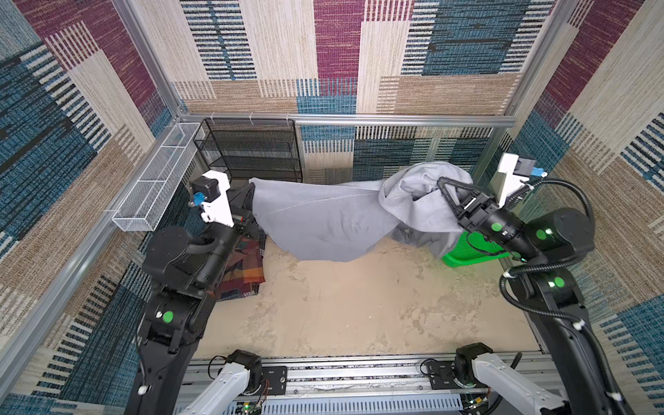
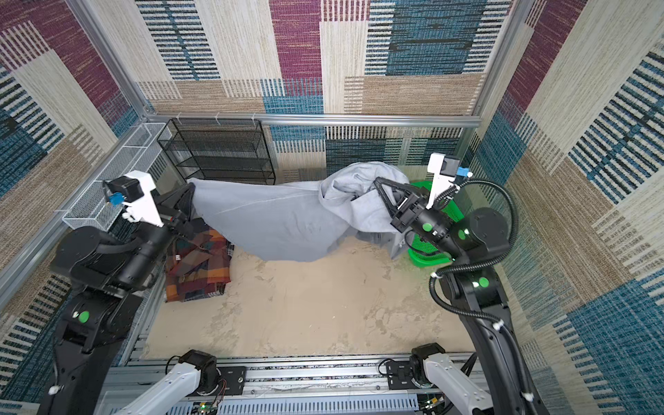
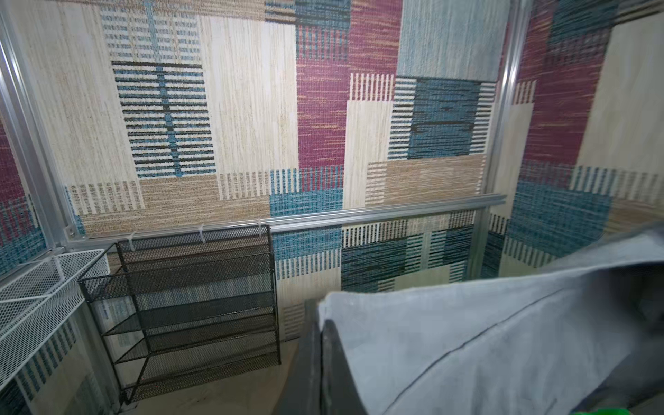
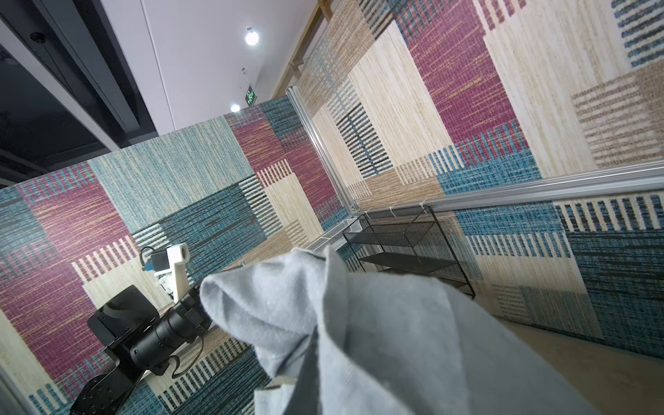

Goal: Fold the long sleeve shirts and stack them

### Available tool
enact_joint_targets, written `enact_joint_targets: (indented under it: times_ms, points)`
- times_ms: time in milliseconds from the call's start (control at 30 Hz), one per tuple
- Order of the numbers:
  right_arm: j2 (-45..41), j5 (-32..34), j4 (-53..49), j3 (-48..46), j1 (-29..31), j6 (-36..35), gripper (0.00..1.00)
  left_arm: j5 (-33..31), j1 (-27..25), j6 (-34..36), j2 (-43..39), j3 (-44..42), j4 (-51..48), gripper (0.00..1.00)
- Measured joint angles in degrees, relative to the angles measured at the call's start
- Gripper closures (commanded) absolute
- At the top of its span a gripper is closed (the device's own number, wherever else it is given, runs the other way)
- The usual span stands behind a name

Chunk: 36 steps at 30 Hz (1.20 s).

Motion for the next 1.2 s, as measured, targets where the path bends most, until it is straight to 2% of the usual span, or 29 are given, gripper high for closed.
enact_joint_targets:
  times_ms: [133, 333, 500, 667, 800, 1000, 1200]
  points:
    - [-3.52, -1.2, -10.1, 7.91, 0.0, -0.2, 1.0, 2.62, -1.03, -4.48, -4.09, 8.15, -10.99, 1.0]
    - [-4.44, -6.56, -24.98, 25.81, -0.28, 2.32, 1.0, 5.6, -2.49, -10.54, -5.86, 20.87, -25.46, 1.0]
    - [-1.77, -13.14, -32.65, 39.67, -6.21, 8.55, 1.0, 8.61, -2.86, -14.62, -4.92, 31.12, -31.93, 1.0]
    - [4.96, -20.61, -31.1, 54.88, -13.84, 18.14, 1.0, 8.96, -3.3, -16.57, -0.79, 42.97, -35.54, 1.0]
    - [9.38, -24.44, -23.15, 63.04, -18.12, 27.87, 1.0, 8.44, -3.85, -16.87, 2.19, 50.58, -35.56, 1.0]
    - [12.24, -24.94, -20.59, 68.22, -22.69, 34.71, 1.0, 6.43, -6.12, -16.55, 4.09, 54.14, -35.82, 1.0]
    - [15.96, -25.44, -20.02, 74.79, -32.33, 39.78, 1.0, 1.99, -11.08, -14.51, 6.84, 57.09, -37.0, 1.0]
